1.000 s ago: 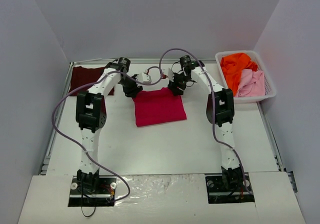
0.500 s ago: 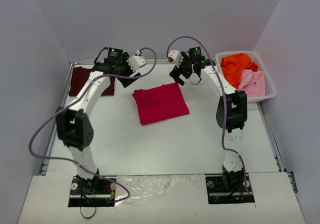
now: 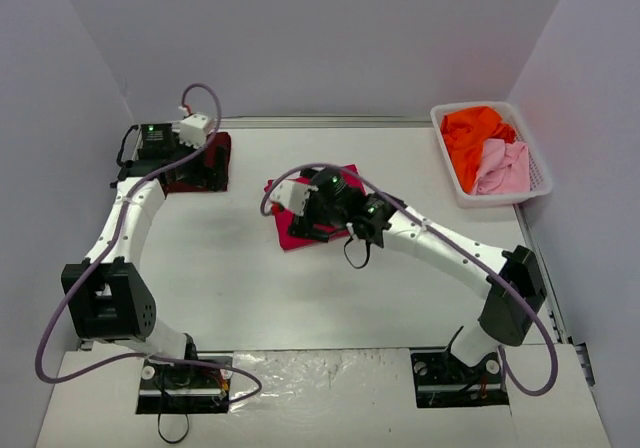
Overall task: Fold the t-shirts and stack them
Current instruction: Put the neatly folded tshirt into the corner of the board with the left arm
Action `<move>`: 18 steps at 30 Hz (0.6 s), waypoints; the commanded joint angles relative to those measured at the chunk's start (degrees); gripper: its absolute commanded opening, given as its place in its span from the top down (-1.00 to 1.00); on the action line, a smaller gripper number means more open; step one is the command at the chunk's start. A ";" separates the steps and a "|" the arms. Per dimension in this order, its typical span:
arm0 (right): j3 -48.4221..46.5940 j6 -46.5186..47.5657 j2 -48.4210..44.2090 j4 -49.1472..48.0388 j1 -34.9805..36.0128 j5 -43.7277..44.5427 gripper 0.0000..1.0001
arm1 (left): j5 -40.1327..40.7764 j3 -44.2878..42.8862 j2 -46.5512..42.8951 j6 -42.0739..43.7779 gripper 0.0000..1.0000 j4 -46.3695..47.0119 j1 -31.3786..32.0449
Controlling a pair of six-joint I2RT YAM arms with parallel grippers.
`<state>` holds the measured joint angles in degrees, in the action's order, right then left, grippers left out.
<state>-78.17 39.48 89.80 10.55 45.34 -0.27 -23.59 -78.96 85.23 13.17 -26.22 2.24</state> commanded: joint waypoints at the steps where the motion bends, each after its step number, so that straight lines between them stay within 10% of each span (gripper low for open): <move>1: 4.08 0.51 0.46 1.50 3.87 8.54 -0.88 | -11.38 2.57 0.73 -14.02 -0.89 0.10 -8.03; 18: -2.25 -4.24 23.48 -1.49 14.33 10.03 -0.40 | -11.47 13.21 -7.18 -13.34 -0.89 0.64 -11.29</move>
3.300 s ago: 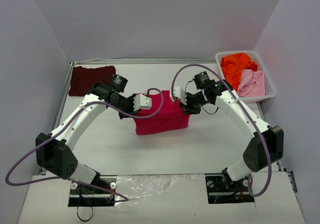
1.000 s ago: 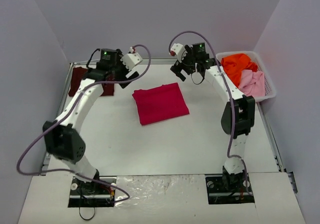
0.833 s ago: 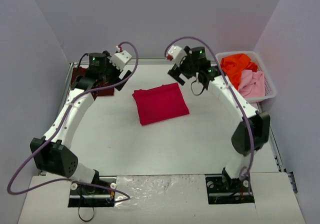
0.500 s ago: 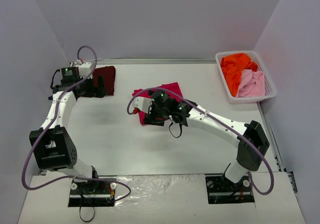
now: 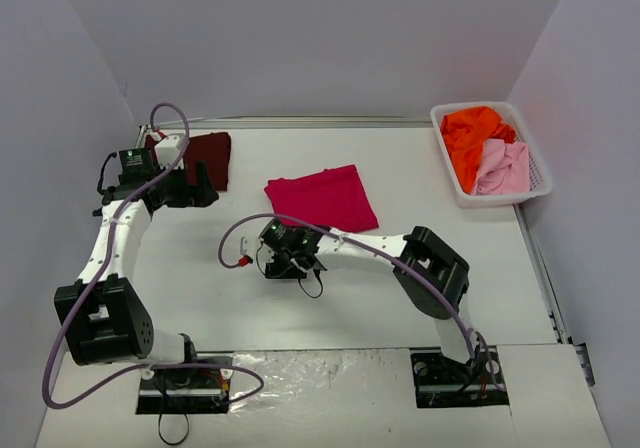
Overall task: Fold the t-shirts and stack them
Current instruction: Put the neatly folded tshirt into the corner of the board with the left arm
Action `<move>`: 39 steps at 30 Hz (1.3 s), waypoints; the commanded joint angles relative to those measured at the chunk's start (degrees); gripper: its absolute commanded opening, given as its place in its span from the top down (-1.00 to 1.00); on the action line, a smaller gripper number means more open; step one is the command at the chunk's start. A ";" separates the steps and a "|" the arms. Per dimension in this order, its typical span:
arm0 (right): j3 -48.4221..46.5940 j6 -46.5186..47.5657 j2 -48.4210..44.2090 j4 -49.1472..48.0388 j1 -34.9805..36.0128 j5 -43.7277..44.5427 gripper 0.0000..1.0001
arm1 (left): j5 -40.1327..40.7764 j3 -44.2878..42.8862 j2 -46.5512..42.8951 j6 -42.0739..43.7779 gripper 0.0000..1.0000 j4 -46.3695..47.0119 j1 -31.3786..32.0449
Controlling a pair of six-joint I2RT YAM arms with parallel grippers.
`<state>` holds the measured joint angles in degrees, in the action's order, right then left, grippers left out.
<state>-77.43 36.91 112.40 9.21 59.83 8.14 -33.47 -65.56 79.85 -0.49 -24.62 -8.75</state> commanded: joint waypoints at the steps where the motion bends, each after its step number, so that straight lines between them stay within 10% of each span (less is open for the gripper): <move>1: -3.17 -1.66 1.94 -0.42 -0.07 1.88 -0.40 | -1.68 -0.10 -1.89 0.32 -0.89 -1.04 -0.39; 14: -7.29 -1.05 10.99 -3.76 -0.07 8.37 -0.33 | -1.32 5.96 -6.81 -0.65 -0.89 3.79 -0.30; 22: -8.97 -1.13 12.58 -2.89 -0.77 9.17 1.00 | -4.58 5.71 -4.19 -2.58 -0.89 2.74 -0.04; 39: -18.37 -1.92 3.97 4.85 -3.76 6.36 1.00 | -19.96 10.88 6.54 -25.50 -0.89 19.33 3.22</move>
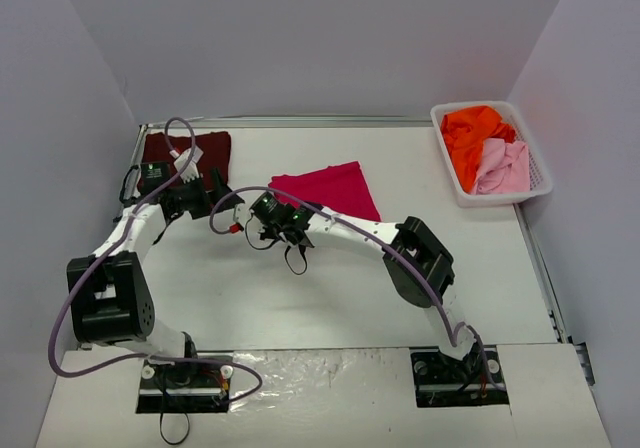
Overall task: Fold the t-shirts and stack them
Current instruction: Put the neatly folded tshirt into the corner of the board with the left arm
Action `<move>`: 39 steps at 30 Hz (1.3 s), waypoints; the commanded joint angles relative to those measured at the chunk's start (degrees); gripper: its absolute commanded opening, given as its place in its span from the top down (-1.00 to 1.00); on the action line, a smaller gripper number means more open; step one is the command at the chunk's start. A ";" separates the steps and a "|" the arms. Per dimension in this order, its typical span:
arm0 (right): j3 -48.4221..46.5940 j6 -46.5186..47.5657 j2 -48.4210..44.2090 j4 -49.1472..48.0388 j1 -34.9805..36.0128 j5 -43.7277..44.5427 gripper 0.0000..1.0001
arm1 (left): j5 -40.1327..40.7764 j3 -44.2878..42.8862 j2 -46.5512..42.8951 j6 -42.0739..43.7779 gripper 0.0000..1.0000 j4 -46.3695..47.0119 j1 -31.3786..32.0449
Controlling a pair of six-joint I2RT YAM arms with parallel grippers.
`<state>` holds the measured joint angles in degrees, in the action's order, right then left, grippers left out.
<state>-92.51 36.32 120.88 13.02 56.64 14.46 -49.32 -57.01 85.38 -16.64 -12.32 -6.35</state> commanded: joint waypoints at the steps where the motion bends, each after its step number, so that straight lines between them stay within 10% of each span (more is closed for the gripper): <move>1: -3.20 -1.42 -4.43 1.05 -0.66 -0.04 1.00 | -4.38 2.95 1.62 -13.46 -0.89 9.22 0.81; 20: -3.73 -1.34 -0.82 2.01 -0.66 0.92 1.00 | 0.00 2.44 23.33 -41.18 -0.89 36.21 9.07; 39: -3.82 -0.81 -0.56 2.01 -0.39 1.45 1.00 | 7.05 -4.60 31.07 -46.11 -0.89 33.14 17.51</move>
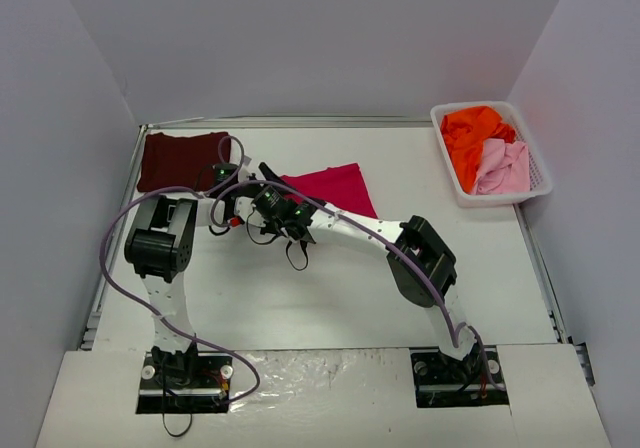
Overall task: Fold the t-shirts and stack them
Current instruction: Put the neatly folded tshirt into the corner of the board with the left arm
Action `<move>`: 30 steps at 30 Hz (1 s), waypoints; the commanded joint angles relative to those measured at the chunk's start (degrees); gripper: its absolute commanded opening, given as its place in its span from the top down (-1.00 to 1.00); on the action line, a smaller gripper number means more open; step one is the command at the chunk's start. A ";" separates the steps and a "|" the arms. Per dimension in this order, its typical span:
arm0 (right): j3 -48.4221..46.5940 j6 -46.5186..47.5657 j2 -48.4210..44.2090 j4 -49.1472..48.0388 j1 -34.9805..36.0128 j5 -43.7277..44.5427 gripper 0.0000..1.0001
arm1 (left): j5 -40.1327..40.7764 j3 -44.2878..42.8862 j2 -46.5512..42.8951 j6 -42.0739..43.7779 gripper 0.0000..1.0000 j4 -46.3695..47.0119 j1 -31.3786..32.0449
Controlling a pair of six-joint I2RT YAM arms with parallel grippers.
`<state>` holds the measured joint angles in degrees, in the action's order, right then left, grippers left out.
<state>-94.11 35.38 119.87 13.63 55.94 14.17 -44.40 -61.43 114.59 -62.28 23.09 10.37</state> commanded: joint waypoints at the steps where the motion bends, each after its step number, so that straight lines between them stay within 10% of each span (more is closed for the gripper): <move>1: -2.22 0.13 0.45 1.40 0.22 1.73 1.00 | 1.52 -0.36 2.31 -0.56 -0.89 -1.48 1.23; 4: -2.49 0.13 1.24 1.49 0.31 1.73 1.00 | 0.46 -2.02 3.27 -0.30 -1.00 -2.17 1.67; 6: -2.66 0.13 1.41 1.66 0.39 1.73 1.00 | -0.24 -2.82 3.71 -0.21 -0.58 -2.00 1.76; 10: -2.40 0.13 1.68 1.75 0.66 1.65 1.00 | -0.42 -2.91 4.42 -0.30 0.90 -1.38 1.76; 16: -1.70 -0.31 1.42 1.93 0.92 2.26 0.82 | -2.71 -4.66 4.60 -1.00 0.95 -0.68 1.76; 19: 0.05 -0.75 -0.33 3.42 0.92 0.60 -0.99 | -3.58 -4.75 3.63 -1.70 0.95 0.20 1.76; 30: 15.43 5.30 -30.65 18.16 -15.49 -31.45 -1.00 | -2.53 -5.54 0.99 2.43 0.95 -3.23 1.76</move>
<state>-79.42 37.43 98.54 23.86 49.08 -5.69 -46.57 -64.86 119.57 -61.69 20.93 11.68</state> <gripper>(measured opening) 0.999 0.082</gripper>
